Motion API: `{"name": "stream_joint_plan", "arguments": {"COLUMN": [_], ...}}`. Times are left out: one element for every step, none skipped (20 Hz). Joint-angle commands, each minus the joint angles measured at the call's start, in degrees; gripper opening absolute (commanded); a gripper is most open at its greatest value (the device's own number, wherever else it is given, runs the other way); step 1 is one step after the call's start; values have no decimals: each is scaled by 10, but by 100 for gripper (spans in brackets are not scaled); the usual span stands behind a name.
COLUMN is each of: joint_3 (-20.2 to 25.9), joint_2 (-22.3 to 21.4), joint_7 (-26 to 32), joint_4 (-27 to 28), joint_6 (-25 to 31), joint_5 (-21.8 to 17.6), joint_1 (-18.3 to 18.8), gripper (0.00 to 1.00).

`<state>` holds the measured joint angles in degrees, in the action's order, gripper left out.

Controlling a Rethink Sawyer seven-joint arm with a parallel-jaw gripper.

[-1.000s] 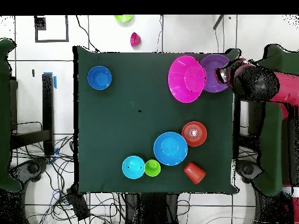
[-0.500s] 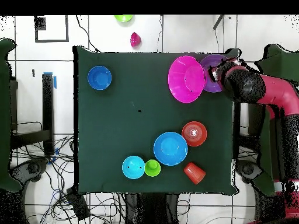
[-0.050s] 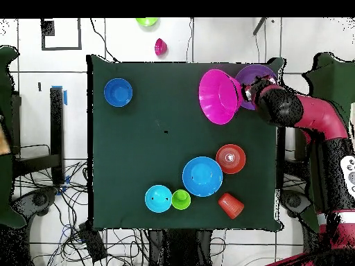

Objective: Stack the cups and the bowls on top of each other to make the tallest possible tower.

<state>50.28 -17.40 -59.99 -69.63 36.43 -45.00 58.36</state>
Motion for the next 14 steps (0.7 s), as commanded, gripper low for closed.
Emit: {"name": "stream_joint_plan", "arguments": {"joint_3": [-65, -86, -115, -152, -188, -220, -248, -274, -300, -317, -333, -341, -343, -345], "joint_2": [-13, -39, -71, -104, -128, -142, -152, -160, -168, -172, -175, -177, -176, -174], "joint_7": [3, -40, -100, -168, -233, -287, -329, -364, -400, -416, -426, -425, -418, -411], "joint_4": [-27, -48, -73, -96, -111, -120, -127, -131, -135, -136, -137, -138, -138, -138], "joint_6": [12, -6, -32, -57, -70, -70, -70, -71, -72, -68, -66, -65, -62, -60], "joint_5": [-33, -45, -61, -78, -88, -89, -86, -83, -81, -73, -68, -61, -50, -43], "joint_1": [-60, -76, -100, -133, -168, -199, -227, -253, -278, -295, -310, -316, -317, -316], "gripper": [100, 100, 100, 100, 100, 100, 100, 100, 100, 100, 100, 100, 100, 100]}}
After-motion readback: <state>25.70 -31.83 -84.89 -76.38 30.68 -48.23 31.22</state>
